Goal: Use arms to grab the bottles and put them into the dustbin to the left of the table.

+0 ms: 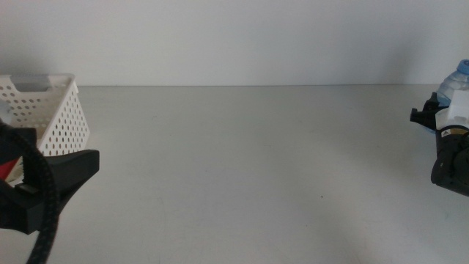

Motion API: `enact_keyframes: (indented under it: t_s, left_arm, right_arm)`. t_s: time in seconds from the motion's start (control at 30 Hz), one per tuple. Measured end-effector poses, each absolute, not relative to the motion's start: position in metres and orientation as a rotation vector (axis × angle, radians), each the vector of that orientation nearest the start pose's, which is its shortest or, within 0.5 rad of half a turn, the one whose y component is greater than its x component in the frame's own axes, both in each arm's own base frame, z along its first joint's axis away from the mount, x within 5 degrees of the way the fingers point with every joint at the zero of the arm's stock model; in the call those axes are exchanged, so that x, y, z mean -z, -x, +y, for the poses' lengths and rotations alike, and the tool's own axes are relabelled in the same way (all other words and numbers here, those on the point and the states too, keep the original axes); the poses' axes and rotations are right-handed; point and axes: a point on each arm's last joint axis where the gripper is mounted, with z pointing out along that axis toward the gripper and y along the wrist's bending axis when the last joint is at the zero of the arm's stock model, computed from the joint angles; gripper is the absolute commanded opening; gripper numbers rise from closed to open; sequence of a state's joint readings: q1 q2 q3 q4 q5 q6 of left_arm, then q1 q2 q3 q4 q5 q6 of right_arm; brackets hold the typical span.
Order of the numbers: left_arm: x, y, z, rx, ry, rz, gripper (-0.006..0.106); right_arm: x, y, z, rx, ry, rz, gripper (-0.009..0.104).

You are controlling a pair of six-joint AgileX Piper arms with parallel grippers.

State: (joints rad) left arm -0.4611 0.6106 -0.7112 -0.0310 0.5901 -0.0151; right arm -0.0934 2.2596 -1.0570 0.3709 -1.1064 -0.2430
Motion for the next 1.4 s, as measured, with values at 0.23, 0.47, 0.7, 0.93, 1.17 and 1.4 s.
enact_keyframes:
  t_s: [0.23,0.47,0.7,0.93,1.17,1.4]
  left_arm:
    - [-0.349,-0.104,-0.053,0.343,-0.426,1.943,0.093]
    - [-0.349,-0.104,-0.053,0.343,-0.426,1.943,0.093]
    - [-0.349,-0.104,-0.053,0.343,-0.426,1.943,0.093]
    - [-0.349,-0.104,-0.053,0.343,-0.426,1.943,0.093]
    - [-0.349,-0.104,-0.053,0.343,-0.426,1.943,0.093]
    - [-0.349,-0.104,-0.053,0.343,-0.426,1.943,0.093]
  right_arm:
    - [-0.111,-0.433,-0.011,0.120,-0.038,1.619,-0.001]
    - [-0.154,-0.436,0.108,-0.313,0.280,1.576,-0.001]
    - [-0.159,-0.396,0.224,-0.510,0.586,1.558,-0.001]
    - [-0.144,-0.363,0.281,-0.529,0.783,1.589,-0.001]
    - [-0.138,-0.358,0.290,-0.544,0.783,1.598,0.003]
    - [-0.137,-0.360,0.289,-0.563,0.731,1.620,0.037]
